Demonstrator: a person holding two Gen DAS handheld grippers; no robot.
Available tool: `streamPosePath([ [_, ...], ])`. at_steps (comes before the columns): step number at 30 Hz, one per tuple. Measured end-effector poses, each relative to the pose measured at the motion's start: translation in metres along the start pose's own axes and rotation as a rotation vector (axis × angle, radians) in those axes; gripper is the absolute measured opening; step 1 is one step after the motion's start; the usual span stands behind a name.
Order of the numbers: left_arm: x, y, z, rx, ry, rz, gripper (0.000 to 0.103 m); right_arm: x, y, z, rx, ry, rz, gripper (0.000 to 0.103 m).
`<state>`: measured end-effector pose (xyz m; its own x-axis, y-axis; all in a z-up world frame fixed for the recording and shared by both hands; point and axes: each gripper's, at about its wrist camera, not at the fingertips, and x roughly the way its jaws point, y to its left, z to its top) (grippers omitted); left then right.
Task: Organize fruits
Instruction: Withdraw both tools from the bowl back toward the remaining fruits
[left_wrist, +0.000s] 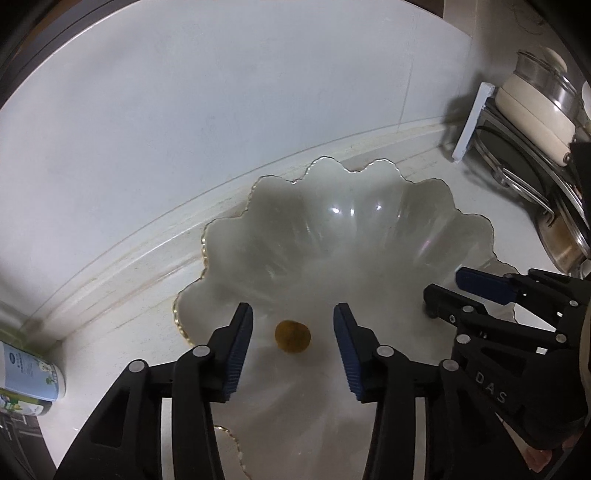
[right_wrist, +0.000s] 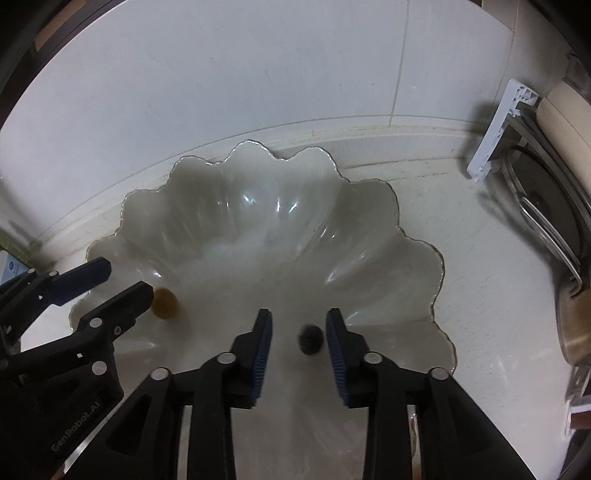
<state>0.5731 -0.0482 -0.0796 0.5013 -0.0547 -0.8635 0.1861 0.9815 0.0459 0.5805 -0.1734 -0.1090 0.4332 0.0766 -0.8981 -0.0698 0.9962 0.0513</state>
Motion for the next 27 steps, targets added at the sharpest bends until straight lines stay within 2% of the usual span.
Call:
streamPosePath([
  [4, -0.007, 0.004, -0.002, -0.012, -0.007, 0.011, 0.047, -0.009, -0.001, -0.002, 0.008, -0.020, -0.004, 0.034],
  [6, -0.015, 0.005, -0.003, -0.013, -0.028, 0.025, 0.054, -0.017, -0.001, -0.004, 0.012, -0.037, -0.003, 0.034],
  [11, -0.042, 0.006, -0.007, -0.005, -0.094, 0.072, 0.059, -0.043, -0.002, -0.011, 0.025, -0.097, -0.011, 0.034],
  [17, -0.081, 0.005, -0.015, 0.009, -0.183, 0.093, 0.066, -0.079, -0.001, -0.023, 0.034, -0.167, -0.025, 0.034],
  [23, -0.113, 0.005, -0.027, 0.006, -0.251, 0.095, 0.072, -0.118, 0.003, -0.040, 0.027, -0.238, -0.053, 0.034],
  [27, -0.130, 0.005, -0.038, 0.002, -0.283, 0.080, 0.072, -0.140, 0.004, -0.052, 0.041, -0.281, -0.055, 0.034],
])
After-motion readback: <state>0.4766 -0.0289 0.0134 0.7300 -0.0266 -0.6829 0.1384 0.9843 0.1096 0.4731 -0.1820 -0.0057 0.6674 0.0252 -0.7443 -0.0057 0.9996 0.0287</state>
